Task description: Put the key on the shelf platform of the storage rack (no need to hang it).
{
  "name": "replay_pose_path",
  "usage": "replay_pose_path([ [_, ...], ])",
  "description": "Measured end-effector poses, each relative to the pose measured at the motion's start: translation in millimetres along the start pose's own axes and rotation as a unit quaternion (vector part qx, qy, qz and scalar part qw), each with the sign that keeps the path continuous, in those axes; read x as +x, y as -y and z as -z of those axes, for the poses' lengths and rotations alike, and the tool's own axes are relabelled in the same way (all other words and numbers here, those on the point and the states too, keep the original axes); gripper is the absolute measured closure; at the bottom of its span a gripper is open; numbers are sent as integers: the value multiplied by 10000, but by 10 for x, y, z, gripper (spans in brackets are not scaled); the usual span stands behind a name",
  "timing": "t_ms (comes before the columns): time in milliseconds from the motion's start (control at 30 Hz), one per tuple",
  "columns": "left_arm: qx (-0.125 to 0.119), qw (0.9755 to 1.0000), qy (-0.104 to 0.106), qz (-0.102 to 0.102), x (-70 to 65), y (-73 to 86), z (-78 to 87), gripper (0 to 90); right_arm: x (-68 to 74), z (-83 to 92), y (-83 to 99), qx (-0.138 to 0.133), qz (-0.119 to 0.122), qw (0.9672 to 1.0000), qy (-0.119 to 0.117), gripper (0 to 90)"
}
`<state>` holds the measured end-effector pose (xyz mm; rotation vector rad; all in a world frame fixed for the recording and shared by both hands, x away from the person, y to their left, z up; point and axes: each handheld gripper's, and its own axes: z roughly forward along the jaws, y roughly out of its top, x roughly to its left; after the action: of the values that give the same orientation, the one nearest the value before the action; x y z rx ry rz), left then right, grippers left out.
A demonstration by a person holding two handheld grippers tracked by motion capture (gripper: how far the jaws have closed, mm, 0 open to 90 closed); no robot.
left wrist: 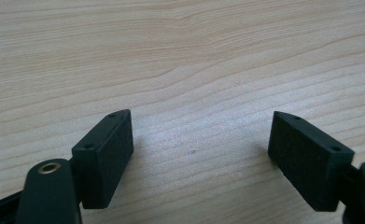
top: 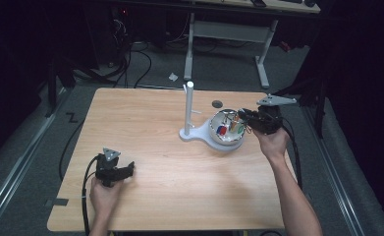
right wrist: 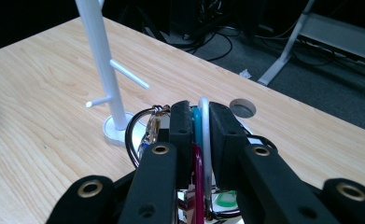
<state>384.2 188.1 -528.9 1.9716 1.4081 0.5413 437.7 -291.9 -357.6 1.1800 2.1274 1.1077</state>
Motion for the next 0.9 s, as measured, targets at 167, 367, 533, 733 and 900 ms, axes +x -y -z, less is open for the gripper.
replay_pose_path([
  [167,1,10000,0,0,0,0,0,226,-10,-70,37,90,21,9999,63,810],
  [367,0,10000,1,1,0,0,0,226,15,-170,58,175,50,9998,71,810],
  [533,0,10000,0,1,0,0,0,227,30,-264,85,264,75,9996,96,809],
  [733,-1,10000,0,1,0,0,0,226,35,-352,110,330,85,9993,121,809],
  [900,0,10000,0,0,0,0,0,226,44,-422,136,403,132,9990,131,808],
])
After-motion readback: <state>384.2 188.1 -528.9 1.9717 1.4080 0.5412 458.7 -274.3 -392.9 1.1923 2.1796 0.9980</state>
